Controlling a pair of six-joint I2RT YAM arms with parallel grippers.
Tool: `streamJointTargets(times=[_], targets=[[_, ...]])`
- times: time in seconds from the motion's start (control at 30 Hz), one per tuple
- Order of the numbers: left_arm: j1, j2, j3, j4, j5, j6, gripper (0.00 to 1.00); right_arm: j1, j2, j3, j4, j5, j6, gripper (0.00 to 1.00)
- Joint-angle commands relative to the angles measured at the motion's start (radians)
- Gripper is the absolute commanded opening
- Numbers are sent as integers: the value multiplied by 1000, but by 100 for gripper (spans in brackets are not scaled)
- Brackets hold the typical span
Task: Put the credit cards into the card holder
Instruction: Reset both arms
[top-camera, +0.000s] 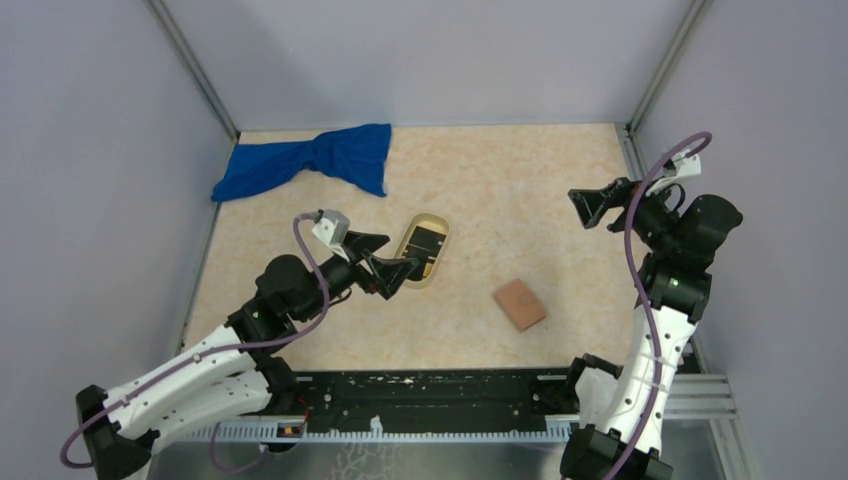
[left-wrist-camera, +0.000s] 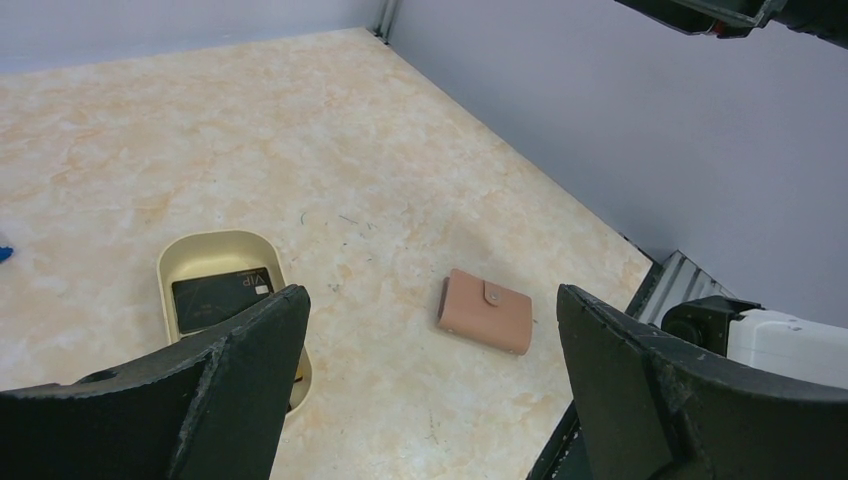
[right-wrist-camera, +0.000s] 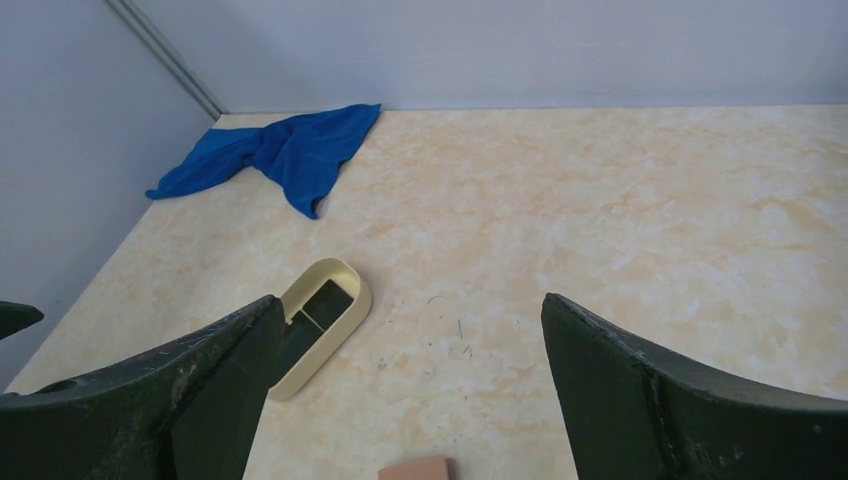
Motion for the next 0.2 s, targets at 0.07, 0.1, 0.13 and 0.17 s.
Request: streamJointTargets(times=[0.07, 0.1, 0.13, 0.17], targets=[[7, 3, 37, 9, 0, 10, 99, -10, -14, 9, 22, 15, -20, 99], [7, 5, 38, 8, 1, 10, 99, -10, -14, 9, 24, 17, -21, 98], [8, 7, 40, 9, 2, 10, 99, -10, -14, 8, 25, 18, -26, 99], [8, 11, 41, 11, 3, 10, 99, -11, -14, 6, 25, 17, -30, 99]])
